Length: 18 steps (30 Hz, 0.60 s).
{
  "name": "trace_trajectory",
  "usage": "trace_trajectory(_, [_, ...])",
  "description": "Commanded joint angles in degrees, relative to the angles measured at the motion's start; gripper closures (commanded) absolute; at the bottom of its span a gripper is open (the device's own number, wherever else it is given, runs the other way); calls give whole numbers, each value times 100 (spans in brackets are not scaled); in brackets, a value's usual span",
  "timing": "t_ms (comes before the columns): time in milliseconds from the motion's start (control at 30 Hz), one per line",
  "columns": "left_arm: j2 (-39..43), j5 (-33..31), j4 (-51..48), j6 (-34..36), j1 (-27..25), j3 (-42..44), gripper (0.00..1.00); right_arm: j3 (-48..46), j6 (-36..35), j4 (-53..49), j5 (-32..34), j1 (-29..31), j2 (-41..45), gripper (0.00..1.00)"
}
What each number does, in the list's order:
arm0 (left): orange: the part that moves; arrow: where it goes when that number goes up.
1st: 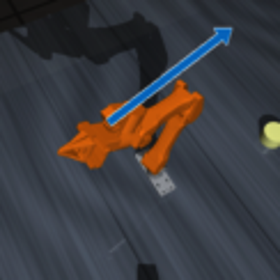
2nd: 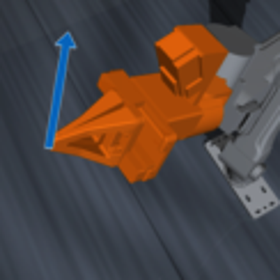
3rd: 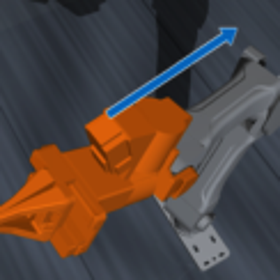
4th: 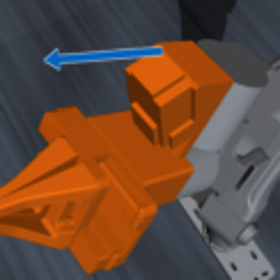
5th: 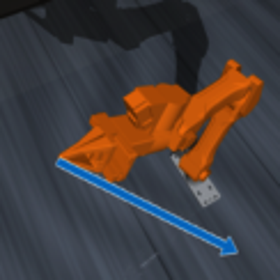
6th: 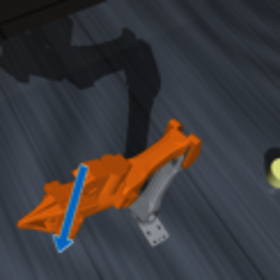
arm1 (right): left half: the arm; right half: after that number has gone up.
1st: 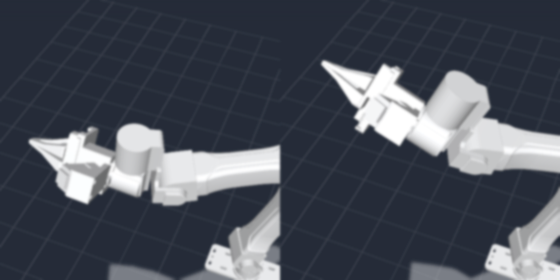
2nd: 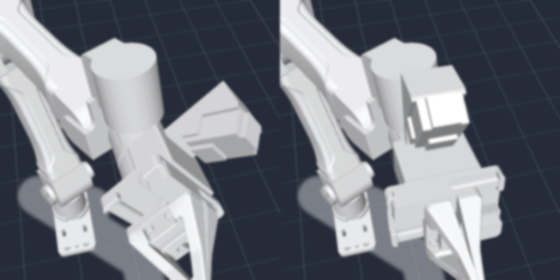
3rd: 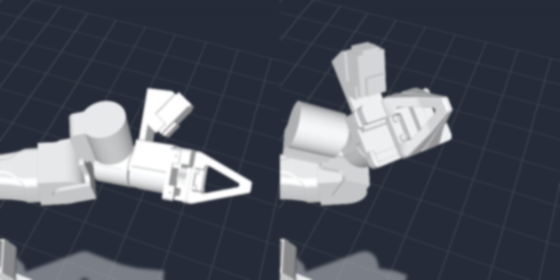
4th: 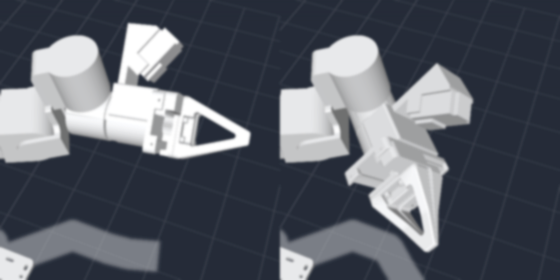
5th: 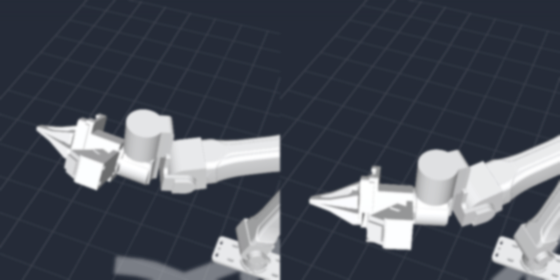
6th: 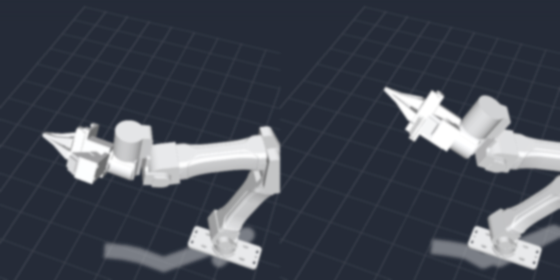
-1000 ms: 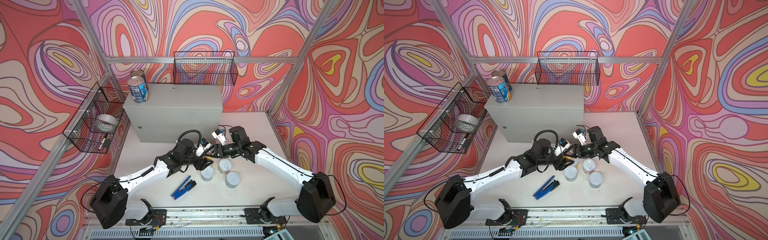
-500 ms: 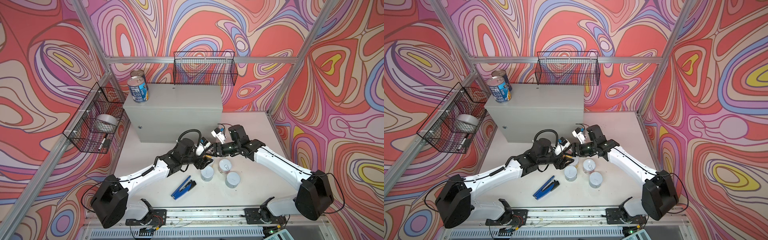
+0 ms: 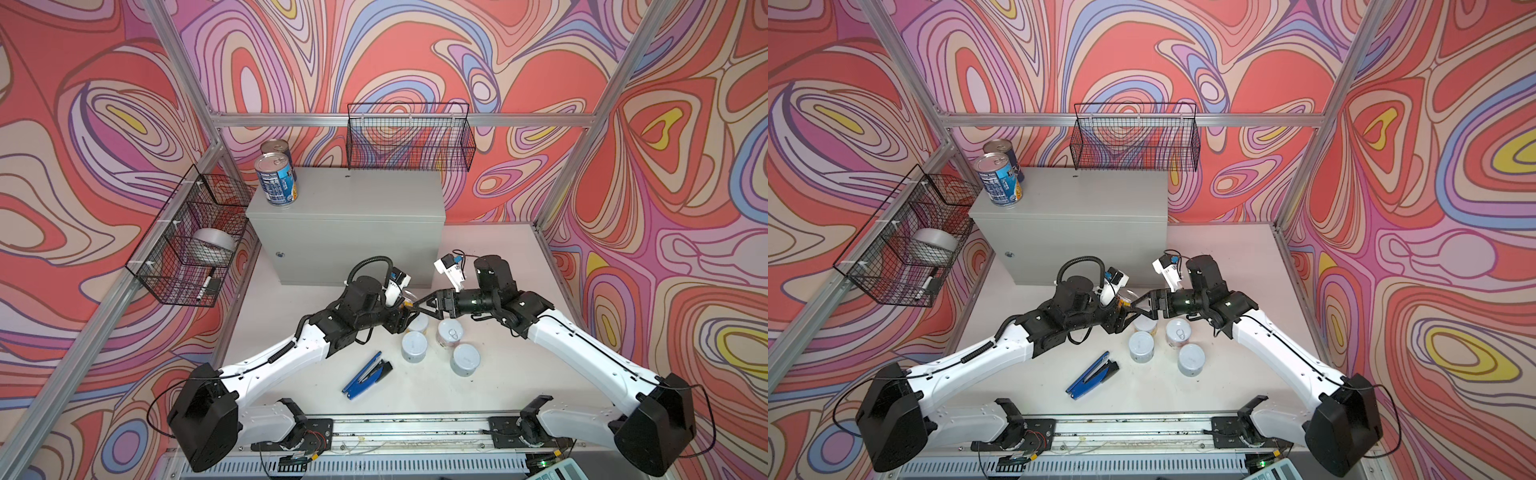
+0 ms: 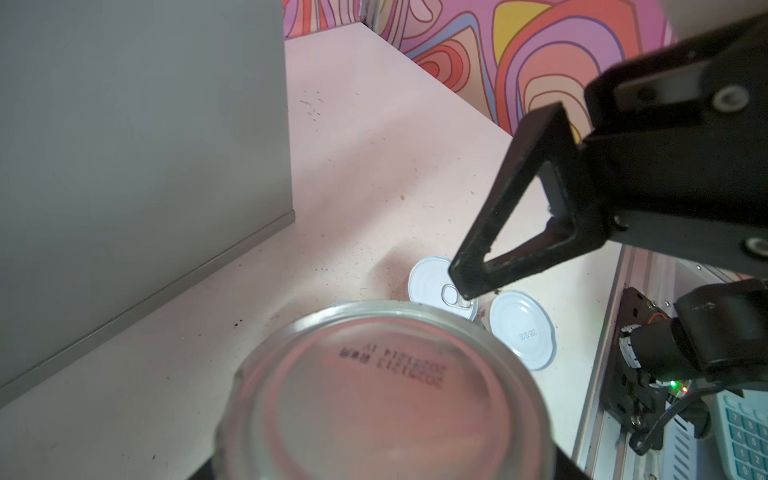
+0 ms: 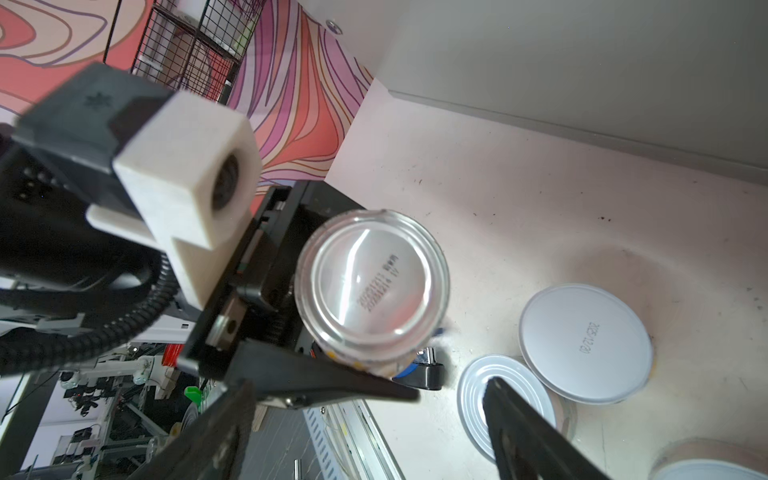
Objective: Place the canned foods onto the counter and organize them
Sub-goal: 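Close the left gripper on the can while the right gripper opens, then carry the orange-labelled can with the left gripper up onto the cabinet top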
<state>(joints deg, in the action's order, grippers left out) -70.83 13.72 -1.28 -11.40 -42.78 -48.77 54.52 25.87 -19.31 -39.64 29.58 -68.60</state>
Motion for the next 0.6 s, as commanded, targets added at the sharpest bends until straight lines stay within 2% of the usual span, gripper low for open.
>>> trace_trajectory(0, [445, -609, -86, -432, 2, -442, 57, -305, -84, 404, 334, -23, 335, 12])
trace_trajectory(100, [675, -824, -344, -556, 7, -840, 56, -477, -4, 738, 421, -23, 616, 12])
trace_trajectory(200, [833, -1008, -460, -398, 1, -1282, 56, -579, 10, 972, 565, -22, 884, 12])
trace_trajectory(367, [1082, -2139, -121, 284, 7, -1687, 60, -687, -100, 1050, 859, -23, 1296, 11])
trace_trajectory(500, [886, -2915, -207, 1104, 7, -2452, 59, -711, -232, 880, 914, -21, 1475, 11])
trace_trajectory(567, [852, -3197, 222, 1497, 7, -2522, 59, -769, -270, 825, 906, -23, 1529, 11])
